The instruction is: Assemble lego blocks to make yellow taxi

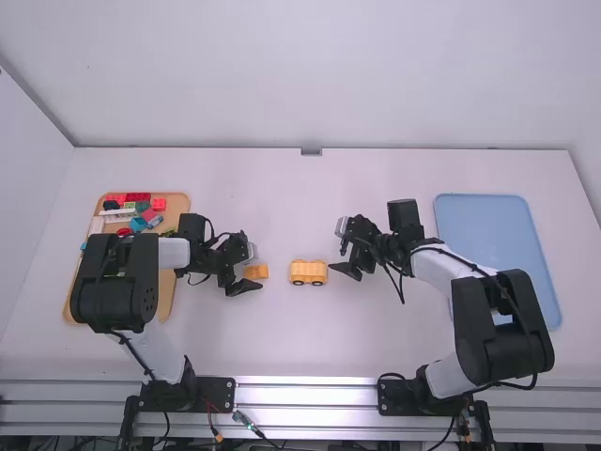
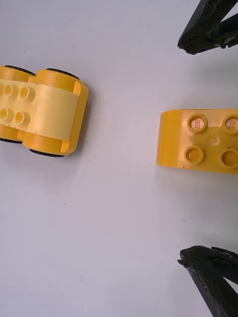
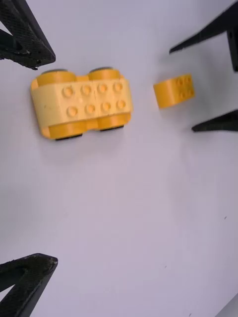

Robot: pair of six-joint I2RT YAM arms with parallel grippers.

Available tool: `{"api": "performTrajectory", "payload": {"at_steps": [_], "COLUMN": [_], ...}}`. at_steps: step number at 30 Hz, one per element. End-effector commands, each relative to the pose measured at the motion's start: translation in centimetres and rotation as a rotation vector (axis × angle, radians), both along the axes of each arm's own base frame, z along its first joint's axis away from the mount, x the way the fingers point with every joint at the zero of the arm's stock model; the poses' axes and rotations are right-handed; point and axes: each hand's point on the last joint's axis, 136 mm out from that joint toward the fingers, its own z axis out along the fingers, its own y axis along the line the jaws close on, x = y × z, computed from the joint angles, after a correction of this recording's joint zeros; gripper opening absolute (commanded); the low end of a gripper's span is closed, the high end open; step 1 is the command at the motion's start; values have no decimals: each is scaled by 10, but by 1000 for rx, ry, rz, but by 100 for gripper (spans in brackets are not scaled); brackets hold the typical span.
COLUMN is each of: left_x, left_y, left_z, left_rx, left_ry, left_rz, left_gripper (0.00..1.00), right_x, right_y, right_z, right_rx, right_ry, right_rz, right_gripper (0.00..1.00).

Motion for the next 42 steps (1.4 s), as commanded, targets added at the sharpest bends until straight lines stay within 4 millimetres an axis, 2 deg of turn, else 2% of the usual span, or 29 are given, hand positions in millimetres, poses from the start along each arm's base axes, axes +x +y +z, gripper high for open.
{"api": "performTrajectory", "payload": {"at_steps": [1, 8, 12, 17, 18, 24, 26, 28, 32, 33, 42], "left_x": [-3, -3, -5, -17, -16, -3, -5, -9, -11, -11, -14], "left_y": [-4, 12, 18, 15, 14, 11, 10, 8, 9, 8, 8], "left_z": [7, -2, 4, 2, -1, -11, -10, -10, -10, -10, -18], "left_rx": [-28, -35, -99, -72, -61, -77, -87, -81, -70, -70, -62], "left_ry": [-8, -28, -40, -74, -75, -55, -43, -49, -48, -46, -86], "left_rz": [-10, -4, -5, -93, -100, -58, -63, -98, -107, -110, -109], "left_gripper": [100, 98, 100, 96, 91, 90, 89, 82, 53, 49, 35], "right_x": [-10, -10, -12, -13, -13, -14, -14, -14, -14, -14, -14], "right_y": [7, 10, 14, 15, 15, 15, 15, 15, 15, 15, 15], "right_z": [10, -2, -1, -2, -2, -2, -2, -3, -2, -2, -2], "right_rx": [56, 75, 114, 119, 118, 118, 117, 117, 117, 117, 117], "right_ry": [-29, 3, 7, 9, 10, 14, 15, 17, 17, 16, 17], "right_rz": [72, 84, 112, 116, 115, 115, 115, 115, 115, 115, 115], "right_gripper": [99, 99, 99, 98, 99, 99, 99, 99, 99, 99, 99]}}
